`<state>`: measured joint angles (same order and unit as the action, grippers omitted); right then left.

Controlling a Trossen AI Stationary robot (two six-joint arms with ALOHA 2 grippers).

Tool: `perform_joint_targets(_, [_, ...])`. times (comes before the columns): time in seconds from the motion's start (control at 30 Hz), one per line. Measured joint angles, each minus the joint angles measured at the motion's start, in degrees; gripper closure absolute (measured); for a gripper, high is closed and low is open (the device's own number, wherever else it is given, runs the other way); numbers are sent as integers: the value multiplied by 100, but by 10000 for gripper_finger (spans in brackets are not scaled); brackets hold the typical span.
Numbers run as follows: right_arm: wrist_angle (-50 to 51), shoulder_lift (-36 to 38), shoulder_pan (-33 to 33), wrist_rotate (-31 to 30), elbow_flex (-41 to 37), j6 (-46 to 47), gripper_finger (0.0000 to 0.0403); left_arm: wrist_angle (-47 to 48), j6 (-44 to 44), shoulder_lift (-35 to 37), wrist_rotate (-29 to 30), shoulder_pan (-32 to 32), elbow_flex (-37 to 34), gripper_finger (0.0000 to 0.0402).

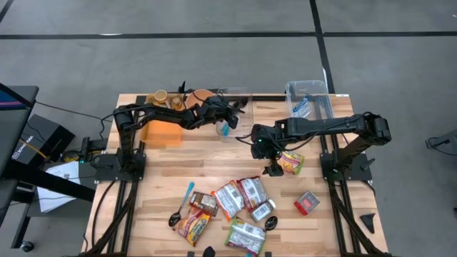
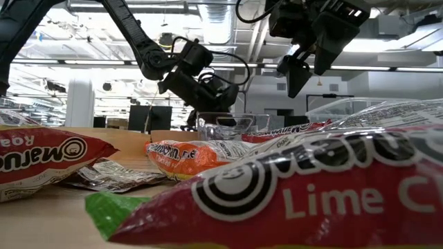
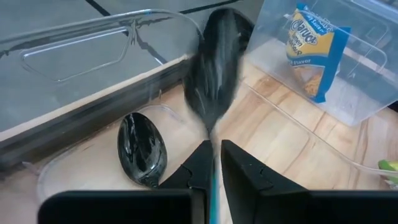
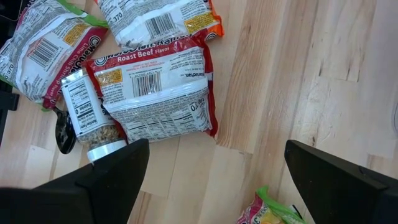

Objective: Pick & Place Food Item
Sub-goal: Put the blue spoon into the transparent bin, then put the red noodle pack into the transparent container

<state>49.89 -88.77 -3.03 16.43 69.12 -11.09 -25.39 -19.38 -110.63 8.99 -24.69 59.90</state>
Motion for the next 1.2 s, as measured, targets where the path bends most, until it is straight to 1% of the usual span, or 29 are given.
perform_joint_targets(0.23, [-22,0,0,0,0,0,33,-199,-11,0,-1,0,2,376])
perform_joint_targets(0.43, [-24,-2,0,0,0,0,33,-448,-15,3,-63,20,4,367])
perform_joint_targets(0.57, [-22,-2,0,0,0,0,33,-463,96,211,-399,57,3,362])
perform_joint_targets(0.7, [-20,-2,0,0,0,2,33,-343,585,722,-1089,147,-1,359])
perform_joint_targets(0.8, [-19,-2,0,0,0,2,33,198,1140,1309,-1694,290,3,361])
perform_joint_targets(0.9, [-17,-2,0,0,0,2,33,1240,1758,1982,-2078,488,4,361])
perform_joint_targets(1.0, [-6,-2,0,0,0,2,33,2501,2205,2620,-2130,744,2,362])
perform_joint_targets(1.1, [-2,-2,0,0,0,4,33,3608,2347,3139,-2134,1034,-16,362])
perform_joint_targets(1.13, [0,-2,0,0,0,4,33,3826,2345,3293,-2136,1150,-89,362])
perform_joint_targets(1.2, [-4,-2,0,0,0,4,33,3971,2345,3607,-2130,1376,-348,362])
